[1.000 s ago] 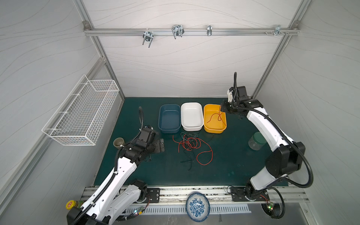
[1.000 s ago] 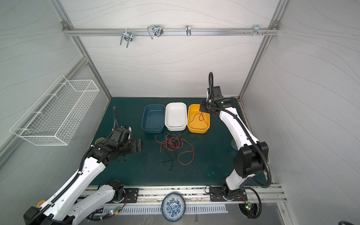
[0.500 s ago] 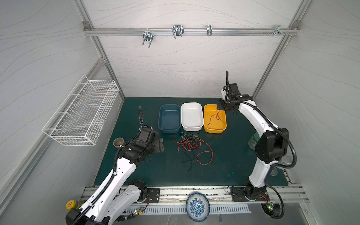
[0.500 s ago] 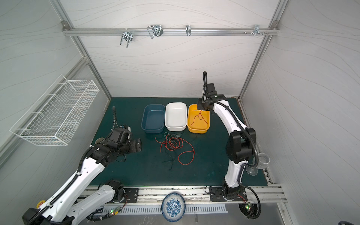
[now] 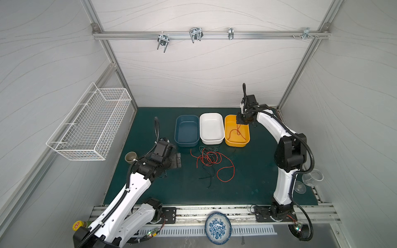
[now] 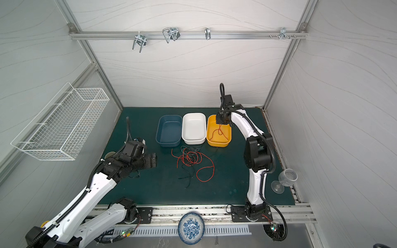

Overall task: Untangle the cables
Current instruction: 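Lift the red cable and carry it into the yellow bin, then release the red cable in the yellow bin and withdraw the right gripper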

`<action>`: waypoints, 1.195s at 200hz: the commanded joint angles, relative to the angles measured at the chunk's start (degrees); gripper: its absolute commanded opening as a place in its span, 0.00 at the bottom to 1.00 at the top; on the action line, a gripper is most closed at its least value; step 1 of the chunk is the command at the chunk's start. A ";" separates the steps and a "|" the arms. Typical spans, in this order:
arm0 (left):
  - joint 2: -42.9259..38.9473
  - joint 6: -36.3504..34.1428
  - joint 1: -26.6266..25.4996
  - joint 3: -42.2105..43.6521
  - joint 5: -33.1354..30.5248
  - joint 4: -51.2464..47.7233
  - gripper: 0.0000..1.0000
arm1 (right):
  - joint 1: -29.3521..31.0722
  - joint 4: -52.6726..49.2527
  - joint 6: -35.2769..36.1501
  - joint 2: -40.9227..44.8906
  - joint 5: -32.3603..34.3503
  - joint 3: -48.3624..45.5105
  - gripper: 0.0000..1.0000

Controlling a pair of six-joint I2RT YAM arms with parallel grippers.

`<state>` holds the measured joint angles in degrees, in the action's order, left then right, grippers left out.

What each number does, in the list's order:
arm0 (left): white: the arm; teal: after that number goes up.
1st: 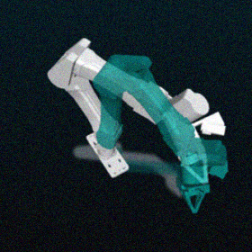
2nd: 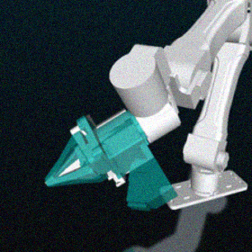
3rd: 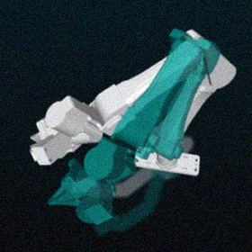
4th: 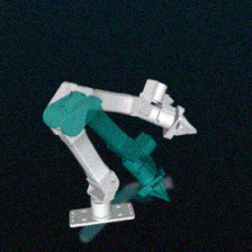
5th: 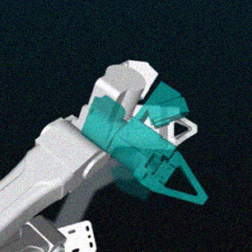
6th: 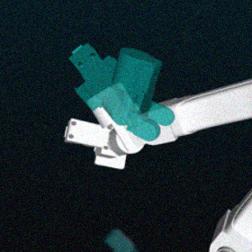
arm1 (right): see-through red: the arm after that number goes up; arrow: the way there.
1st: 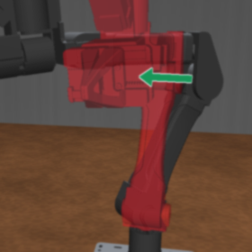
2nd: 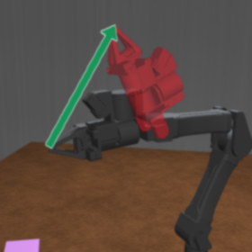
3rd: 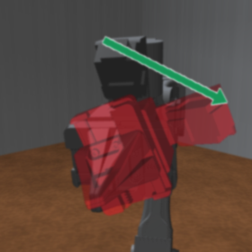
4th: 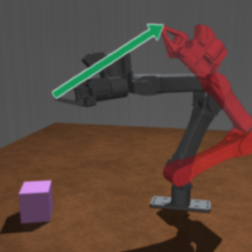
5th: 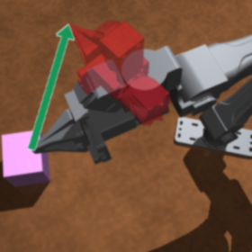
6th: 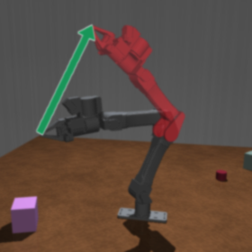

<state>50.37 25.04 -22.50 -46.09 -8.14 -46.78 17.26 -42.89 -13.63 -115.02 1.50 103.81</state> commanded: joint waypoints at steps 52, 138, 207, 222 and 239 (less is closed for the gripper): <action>0.26 -0.52 -1.58 -3.00 -1.70 -0.75 0.94 | -0.21 -1.14 -2.96 -2.03 -0.82 -2.36 0.02; 0.96 -0.78 -1.67 -3.32 -1.09 -1.03 0.94 | 0.01 -1.14 -4.47 -1.09 -0.09 -4.05 0.22; 1.91 -1.04 -1.72 -3.54 -0.35 -1.36 0.94 | 0.90 -1.76 -7.78 4.37 1.22 -3.71 0.38; 2.10 -0.97 -1.76 -3.66 -0.35 -1.55 0.94 | 0.94 -1.93 -8.69 5.63 1.17 -3.90 0.41; 2.10 -1.02 -1.71 -3.58 -0.32 -1.48 0.94 | 0.94 -2.34 -9.62 7.08 0.90 -4.04 0.44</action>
<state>52.36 24.21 -23.81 -47.05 -8.36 -47.77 17.78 -43.03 -21.04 -112.25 1.78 99.88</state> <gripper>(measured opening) 0.938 0.420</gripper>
